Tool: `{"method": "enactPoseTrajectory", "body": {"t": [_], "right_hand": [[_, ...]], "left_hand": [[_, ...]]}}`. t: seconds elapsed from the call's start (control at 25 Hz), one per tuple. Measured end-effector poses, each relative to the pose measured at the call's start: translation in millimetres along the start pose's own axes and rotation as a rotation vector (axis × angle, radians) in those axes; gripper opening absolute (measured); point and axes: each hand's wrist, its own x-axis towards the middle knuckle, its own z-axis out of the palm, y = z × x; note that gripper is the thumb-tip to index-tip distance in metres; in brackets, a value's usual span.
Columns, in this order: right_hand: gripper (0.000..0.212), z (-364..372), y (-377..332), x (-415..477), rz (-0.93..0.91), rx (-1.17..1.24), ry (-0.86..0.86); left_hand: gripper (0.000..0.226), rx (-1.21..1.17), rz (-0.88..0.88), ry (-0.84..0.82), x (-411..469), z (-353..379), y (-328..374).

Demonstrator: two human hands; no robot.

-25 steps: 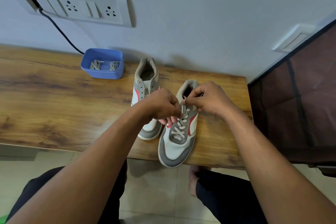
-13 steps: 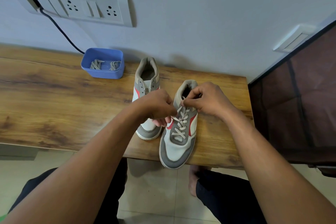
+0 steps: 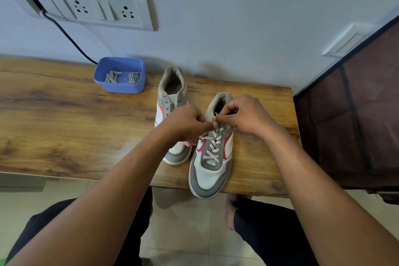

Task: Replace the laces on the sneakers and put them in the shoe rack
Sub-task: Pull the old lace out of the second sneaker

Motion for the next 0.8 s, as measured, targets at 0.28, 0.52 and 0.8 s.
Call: {"method": "enactPoseTrajectory", "body": {"t": [0.28,0.52,0.8], "right_hand": [[0.011,-3.3,-0.6,-1.7,-0.004,0.052,-0.037],[0.012,-3.7,0.2,-0.9,0.0,0.089,-0.044],[0.013,-4.9,1.1,-0.8,-0.004,0.082,-0.055]], "left_hand": [[0.022,-0.007,-0.046,-0.198,-4.1,-13.4,-2.5],[0.014,0.036,0.074,-0.148,-0.1,-9.9,-3.8],[0.032,0.083,0.14,0.025,3.0,0.7,-3.2]]}}
